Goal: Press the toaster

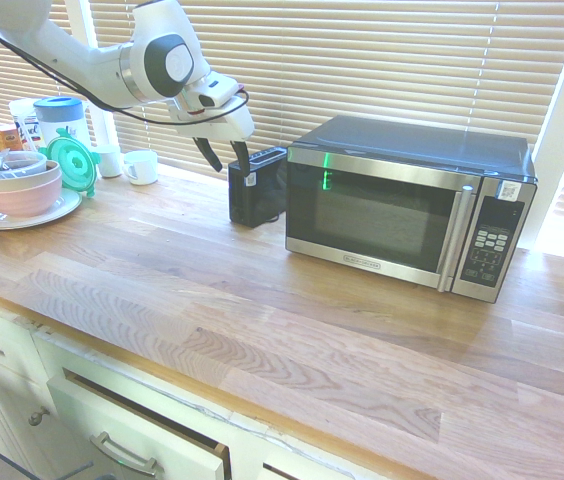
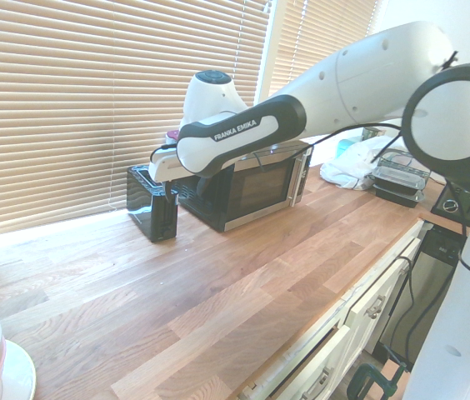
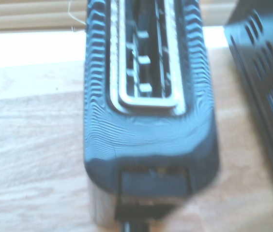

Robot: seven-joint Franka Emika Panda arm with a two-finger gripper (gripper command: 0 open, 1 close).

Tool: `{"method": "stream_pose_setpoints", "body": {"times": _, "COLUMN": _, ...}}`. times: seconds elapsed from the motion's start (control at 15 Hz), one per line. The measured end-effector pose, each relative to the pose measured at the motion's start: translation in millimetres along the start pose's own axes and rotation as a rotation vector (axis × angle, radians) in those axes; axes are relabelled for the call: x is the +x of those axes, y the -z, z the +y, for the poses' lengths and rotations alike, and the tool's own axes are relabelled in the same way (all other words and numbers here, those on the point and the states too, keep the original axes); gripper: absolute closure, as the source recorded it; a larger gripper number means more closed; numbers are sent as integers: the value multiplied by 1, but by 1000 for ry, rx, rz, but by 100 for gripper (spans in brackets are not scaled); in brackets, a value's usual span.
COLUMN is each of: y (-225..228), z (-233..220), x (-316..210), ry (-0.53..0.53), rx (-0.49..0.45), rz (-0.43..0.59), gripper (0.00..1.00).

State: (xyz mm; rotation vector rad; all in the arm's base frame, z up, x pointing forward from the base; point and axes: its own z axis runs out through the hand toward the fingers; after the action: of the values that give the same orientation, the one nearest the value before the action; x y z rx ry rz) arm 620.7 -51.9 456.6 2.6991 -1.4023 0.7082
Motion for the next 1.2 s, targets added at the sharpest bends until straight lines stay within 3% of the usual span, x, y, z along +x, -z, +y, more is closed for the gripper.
{"method": "stream_pose_setpoints", "body": {"times": 0.07, "y": -4, "z": -3, "x": -2, "ry": 6, "rx": -2, "rz": -2, "gripper": 0}}
{"method": "stream_pose_setpoints", "body": {"times": 0.13, "y": -5, "z": -5, "x": -4, "ry": 11, "rx": -4, "rz": -4, "gripper": 100}}
{"method": "stream_pose_setpoints", "body": {"times": 1.2, "y": 1, "z": -18, "x": -12, "ry": 44, "rx": 13, "rz": 12, "gripper": 100}}
